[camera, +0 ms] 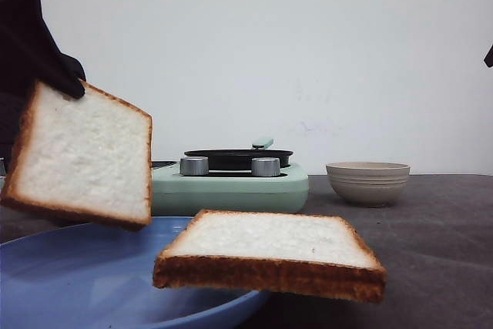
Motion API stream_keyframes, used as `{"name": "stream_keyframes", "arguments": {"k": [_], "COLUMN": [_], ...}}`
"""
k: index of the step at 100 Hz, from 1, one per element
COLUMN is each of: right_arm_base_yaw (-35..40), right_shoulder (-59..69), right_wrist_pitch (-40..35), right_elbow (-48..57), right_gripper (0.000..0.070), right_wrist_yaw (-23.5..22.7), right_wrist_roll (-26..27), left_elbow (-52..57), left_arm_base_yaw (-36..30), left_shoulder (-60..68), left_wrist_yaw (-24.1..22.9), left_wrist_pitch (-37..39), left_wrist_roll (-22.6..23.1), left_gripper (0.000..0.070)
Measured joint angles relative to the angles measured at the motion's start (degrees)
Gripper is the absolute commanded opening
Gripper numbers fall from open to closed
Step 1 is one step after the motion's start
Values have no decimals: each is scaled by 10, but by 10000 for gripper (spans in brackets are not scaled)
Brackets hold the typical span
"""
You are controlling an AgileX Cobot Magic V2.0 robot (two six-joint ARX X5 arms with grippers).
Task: Make breakfast with bread and shrimp
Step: 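Lift the bread slice with the left gripper toward the sandwich press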
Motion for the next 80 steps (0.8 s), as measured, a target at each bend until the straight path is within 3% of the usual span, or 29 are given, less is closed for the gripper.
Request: {"name": "stream_keyframes", "arguments": {"k": [34,51,80], "right_arm_base_yaw": [0,0,0], "right_shoulder": [0,0,0], "right_wrist_pitch": [0,0,0], "right_elbow": [0,0,0], "right_gripper": [329,329,329], "right_wrist_yaw": [0,0,0], "right_wrist_roll": [0,-1,-2], "left_elbow": [31,86,185], "left_arm_base_yaw": [-9,-9,-10], "left_shoulder": [-9,3,82], "left_wrist_yaw": [-98,-122,-229], "left_wrist_pitch": [40,45,45], "left_wrist_roll": [8,41,113], "left_gripper": [10,10,10]}}
